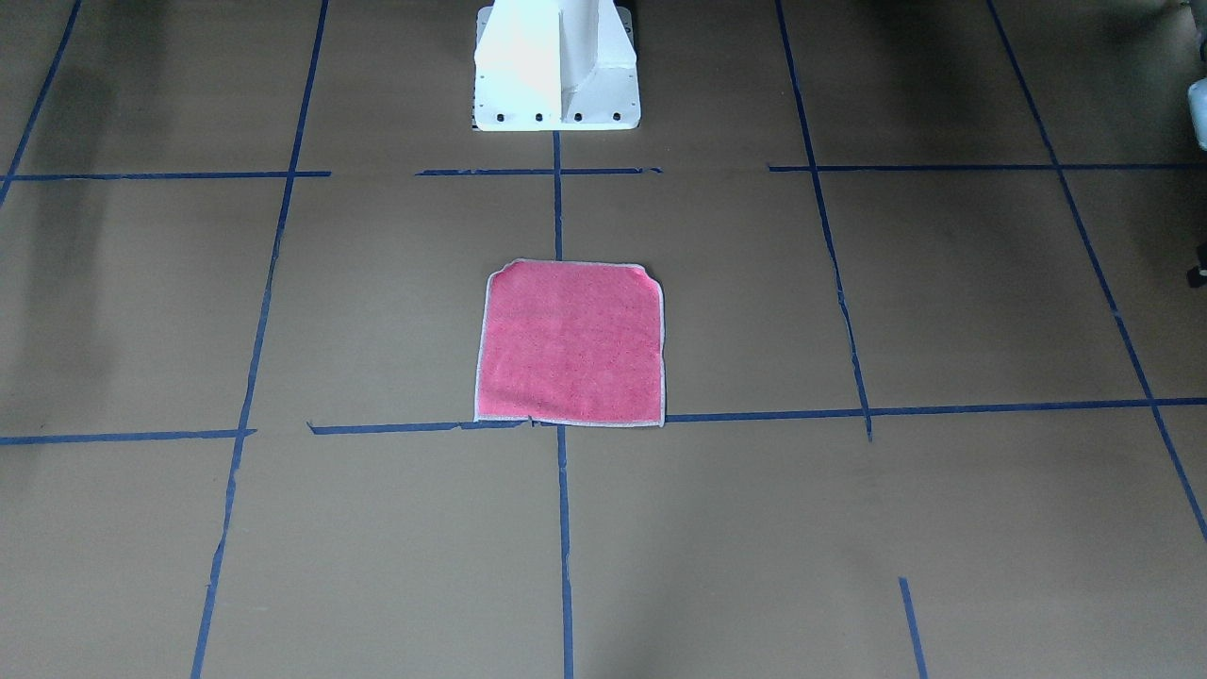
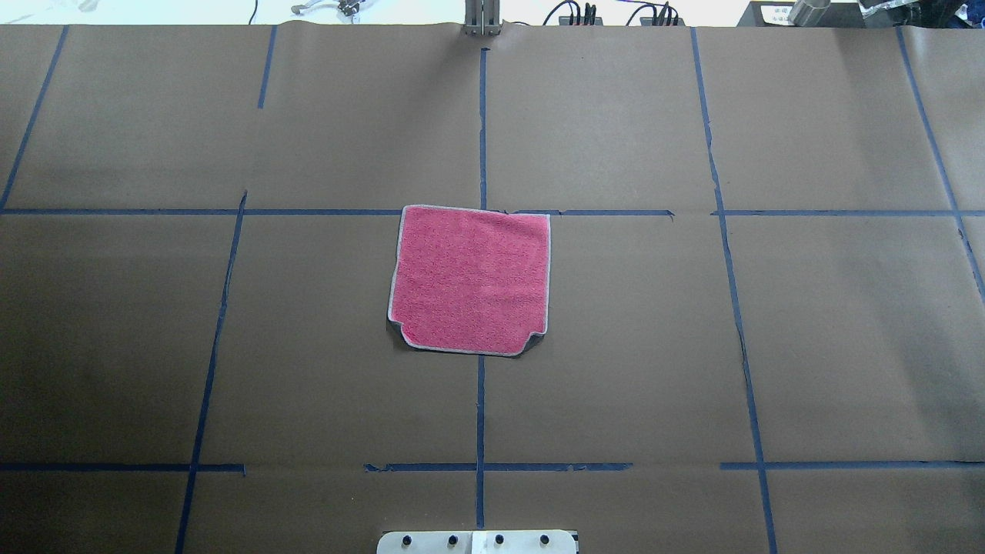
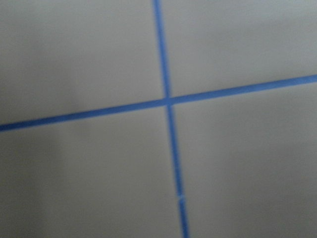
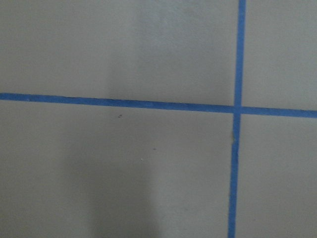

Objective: Fold towel twice with both arms

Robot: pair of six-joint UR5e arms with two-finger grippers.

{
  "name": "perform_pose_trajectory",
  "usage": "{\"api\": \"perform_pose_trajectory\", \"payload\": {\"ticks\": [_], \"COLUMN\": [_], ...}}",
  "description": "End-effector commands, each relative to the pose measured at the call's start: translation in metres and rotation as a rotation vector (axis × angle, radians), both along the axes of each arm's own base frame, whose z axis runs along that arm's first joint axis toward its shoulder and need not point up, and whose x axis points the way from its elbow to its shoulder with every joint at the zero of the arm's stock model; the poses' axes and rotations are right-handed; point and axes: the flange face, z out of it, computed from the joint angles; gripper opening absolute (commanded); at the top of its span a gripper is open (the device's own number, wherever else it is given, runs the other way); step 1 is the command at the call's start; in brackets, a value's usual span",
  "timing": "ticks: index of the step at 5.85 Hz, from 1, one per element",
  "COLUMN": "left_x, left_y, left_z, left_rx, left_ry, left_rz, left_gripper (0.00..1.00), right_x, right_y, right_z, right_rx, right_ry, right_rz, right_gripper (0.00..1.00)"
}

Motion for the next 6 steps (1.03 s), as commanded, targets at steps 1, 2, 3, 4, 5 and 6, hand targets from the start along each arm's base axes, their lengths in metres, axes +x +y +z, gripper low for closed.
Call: {"api": "perform_pose_trajectory", "payload": {"ticks": [1, 2, 3, 4, 5, 6], "left_x": [0.122, 0.169, 0.219, 0.277, 0.351, 0.382], "left_y": [-0.034, -0.038, -0.02, -0.011, 0.026, 0.036], "left_z": [-0.087, -0.131, -0.162, -0.215, -0.248, -0.288], "left_rx": [-0.037, -0.067, -0.108, -0.129, -0.199, -0.257], "left_ry": [0.031, 0.054, 0.071, 0.062, 0.046, 0.067], "left_rz": [-0.01, -0.043, -0.051, -0.122, -0.178, -0.255], "left_gripper": [1.0, 1.0, 1.0, 1.0, 1.0, 1.0], "right_x": [-0.088, -0.131, -0.174, -0.237, -0.285, -0.307], "right_y": [-0.024, -0.034, -0.039, -0.035, -0.022, -0.006], "right_z": [-0.066, -0.102, -0.137, -0.18, -0.222, -0.251], "right_rx": [-0.027, -0.055, -0.077, -0.091, -0.144, -0.175], "right_ry": [-0.041, -0.054, -0.076, -0.06, -0.09, -0.118], "right_rz": [-0.005, 0.022, 0.036, 0.083, 0.134, 0.167], "right_gripper": [1.0, 1.0, 1.0, 1.0, 1.0, 1.0]}}
